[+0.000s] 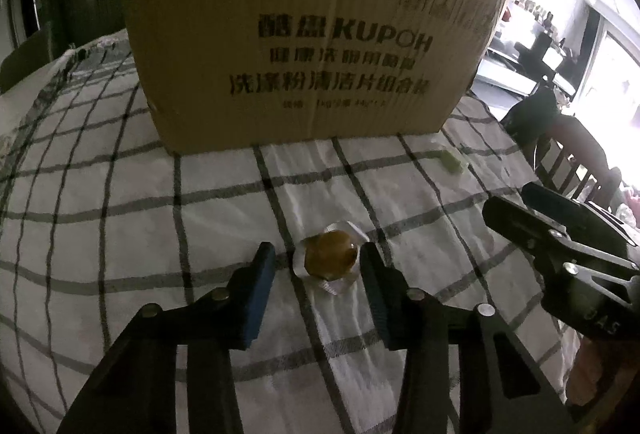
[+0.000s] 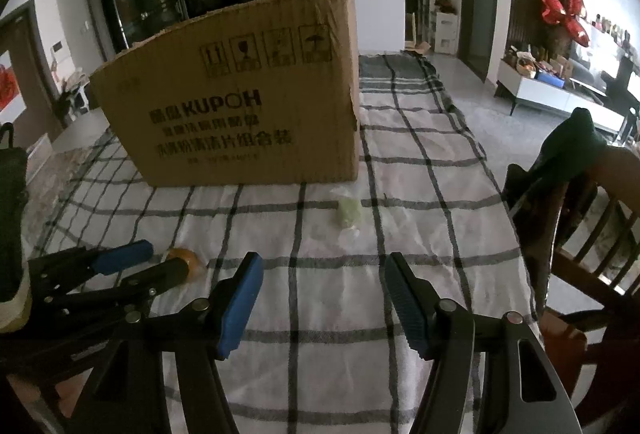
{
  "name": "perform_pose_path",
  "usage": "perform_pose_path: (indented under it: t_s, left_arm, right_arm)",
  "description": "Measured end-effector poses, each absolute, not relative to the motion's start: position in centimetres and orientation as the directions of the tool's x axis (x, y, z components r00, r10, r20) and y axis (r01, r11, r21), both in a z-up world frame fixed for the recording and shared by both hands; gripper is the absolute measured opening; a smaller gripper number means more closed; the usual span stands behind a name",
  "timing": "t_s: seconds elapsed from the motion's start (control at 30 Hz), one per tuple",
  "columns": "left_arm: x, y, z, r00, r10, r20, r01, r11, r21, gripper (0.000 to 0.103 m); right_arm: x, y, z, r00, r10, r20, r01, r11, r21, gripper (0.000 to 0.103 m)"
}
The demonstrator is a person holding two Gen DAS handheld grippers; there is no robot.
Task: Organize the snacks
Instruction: 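Grasp the orange-wrapped candy with the left tool while the right tool grasps the pale green candy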
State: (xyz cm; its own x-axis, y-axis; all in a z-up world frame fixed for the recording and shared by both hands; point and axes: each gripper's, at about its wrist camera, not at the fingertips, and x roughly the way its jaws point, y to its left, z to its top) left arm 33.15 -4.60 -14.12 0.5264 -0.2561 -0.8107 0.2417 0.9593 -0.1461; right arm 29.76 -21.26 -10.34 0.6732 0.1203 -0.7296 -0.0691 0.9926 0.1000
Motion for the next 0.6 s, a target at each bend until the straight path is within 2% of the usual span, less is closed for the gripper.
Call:
perform_pose_path:
  t_s: [0.17, 0.4, 0.6]
  left_arm:
    - [33.3, -4.7, -14.1, 0.535, -0.263, -0.803, 0.246, 0.958, -0.150, 0.032]
    - [32.9, -4.8, -13.7, 0.546, -0.269, -0.794, 0.258, 0.955, -0.146, 0.031]
    - [32.4, -5.5, -11.1, 0.595, -0.248, -0.764, 0.263, 0.959, -0.106, 0.031]
  right_arm:
    - [29.9, -21.3, -10.6, 0.666, 0.129, -0.734, -0.068, 0.991, 0.112, 0.060]
    - [29.9, -21.3, -10.7, 0.665, 0.133, -0.735, -0.067, 0.991, 0.119, 0.060]
    - [30.1, -21.9, -10.3, 0.672, 0.156, -0.724, -0.069, 0.986, 0.149, 0.060]
